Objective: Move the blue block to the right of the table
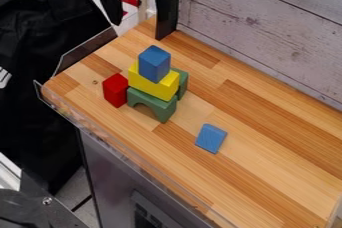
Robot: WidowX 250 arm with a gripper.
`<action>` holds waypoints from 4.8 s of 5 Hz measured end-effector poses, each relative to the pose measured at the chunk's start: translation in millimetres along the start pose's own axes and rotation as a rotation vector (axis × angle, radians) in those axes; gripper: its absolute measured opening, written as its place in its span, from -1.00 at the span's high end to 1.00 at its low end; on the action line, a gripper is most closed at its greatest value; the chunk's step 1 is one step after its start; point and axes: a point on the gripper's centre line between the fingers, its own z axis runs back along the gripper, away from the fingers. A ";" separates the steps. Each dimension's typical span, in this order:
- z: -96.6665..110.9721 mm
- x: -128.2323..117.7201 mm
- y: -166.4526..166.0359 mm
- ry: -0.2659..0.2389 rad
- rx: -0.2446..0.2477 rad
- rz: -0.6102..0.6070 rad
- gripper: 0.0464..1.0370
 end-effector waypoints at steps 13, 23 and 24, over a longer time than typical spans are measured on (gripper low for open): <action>-36.1 -21.8 -15.6 0.114 0.347 -0.377 -0.10; -113.4 -78.1 -132.8 0.189 0.228 -0.838 -0.10; -125.4 -80.1 -132.3 0.216 0.221 -0.831 -0.10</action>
